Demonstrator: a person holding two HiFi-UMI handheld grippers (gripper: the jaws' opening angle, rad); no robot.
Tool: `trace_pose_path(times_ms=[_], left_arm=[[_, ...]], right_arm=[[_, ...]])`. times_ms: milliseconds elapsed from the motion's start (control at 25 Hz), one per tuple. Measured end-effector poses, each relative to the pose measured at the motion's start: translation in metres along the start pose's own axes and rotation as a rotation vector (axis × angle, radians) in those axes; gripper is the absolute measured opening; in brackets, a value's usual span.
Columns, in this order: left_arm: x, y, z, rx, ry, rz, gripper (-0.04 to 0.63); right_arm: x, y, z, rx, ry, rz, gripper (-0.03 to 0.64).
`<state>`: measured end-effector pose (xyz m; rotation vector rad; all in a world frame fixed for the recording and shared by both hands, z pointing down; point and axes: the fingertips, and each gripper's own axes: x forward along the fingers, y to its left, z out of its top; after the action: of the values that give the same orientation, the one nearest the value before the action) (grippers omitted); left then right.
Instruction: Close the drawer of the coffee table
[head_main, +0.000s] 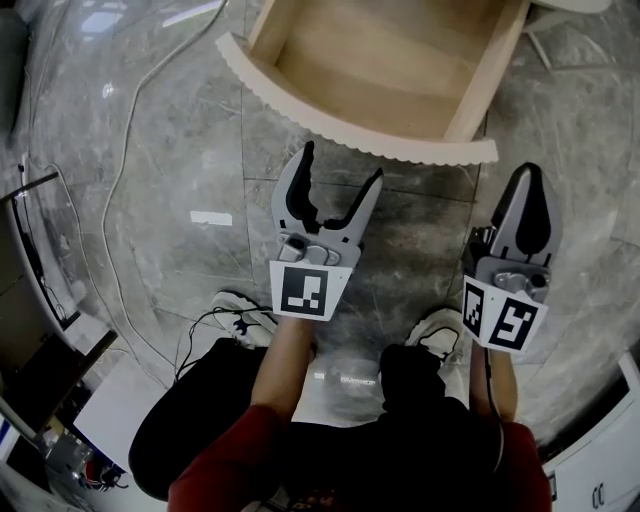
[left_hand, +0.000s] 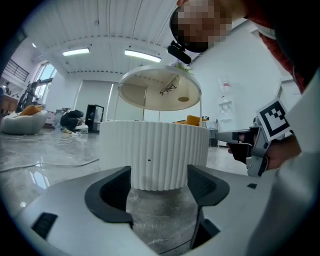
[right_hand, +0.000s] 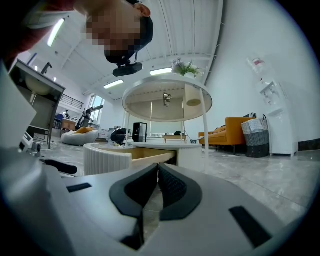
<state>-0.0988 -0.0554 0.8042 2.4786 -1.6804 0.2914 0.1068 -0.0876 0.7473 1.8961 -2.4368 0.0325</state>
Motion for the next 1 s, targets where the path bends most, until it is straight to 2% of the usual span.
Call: trace_pose_path(times_ms=[600,760,1000], left_arm=[[0.029,0.006,-0.003,0.010,0.026,0.017,0.350],[0.041,0.007,-0.001,0.008,0.010,0.013,0.350],[0.066,0.011,0.005,-0.037,0.002,0.009,0.350]], right_arm=[[-0.001,-0.012,-0.010,-0.006,0.031,-0.015,0.025],[-0.001,-0.013,-0.012,0.012,0.025,-0.005,0.025],[0.001,-0.015,-0.014,0.027,0.028,-0.002,0.025]])
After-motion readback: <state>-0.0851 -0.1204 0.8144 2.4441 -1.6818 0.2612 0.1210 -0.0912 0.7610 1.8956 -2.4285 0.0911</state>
